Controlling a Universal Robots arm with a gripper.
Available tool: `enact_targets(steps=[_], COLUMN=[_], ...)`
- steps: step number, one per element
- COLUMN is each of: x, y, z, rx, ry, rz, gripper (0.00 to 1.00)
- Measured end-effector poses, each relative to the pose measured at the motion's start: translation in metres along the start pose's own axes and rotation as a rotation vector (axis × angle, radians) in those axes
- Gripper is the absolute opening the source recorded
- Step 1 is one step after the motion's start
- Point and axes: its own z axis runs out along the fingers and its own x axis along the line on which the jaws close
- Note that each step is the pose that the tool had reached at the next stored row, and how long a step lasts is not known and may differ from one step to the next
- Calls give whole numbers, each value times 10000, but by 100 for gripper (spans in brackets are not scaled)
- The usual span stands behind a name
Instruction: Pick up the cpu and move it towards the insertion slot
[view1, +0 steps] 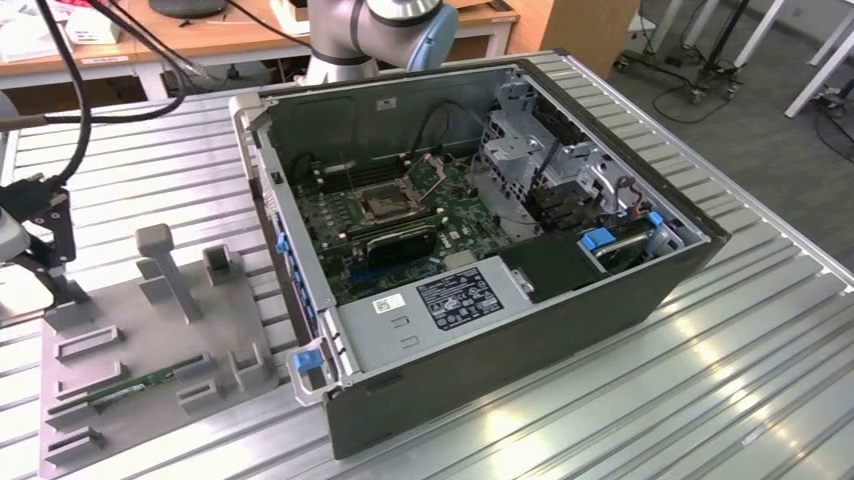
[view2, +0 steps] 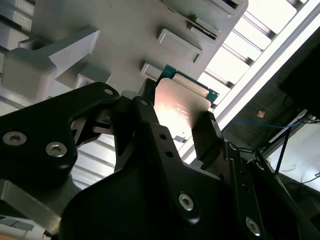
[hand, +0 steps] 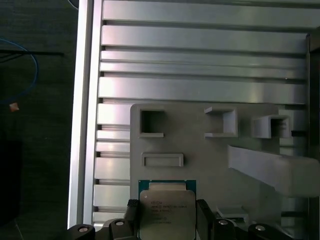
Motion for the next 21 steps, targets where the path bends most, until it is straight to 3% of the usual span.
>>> enact_targets(steps=[5, 21], x=[0, 0], y=[4, 6], z=[-116, -149], rx=[0, 1], ry=[1, 2], rz=[0, 0], gripper=[54, 54])
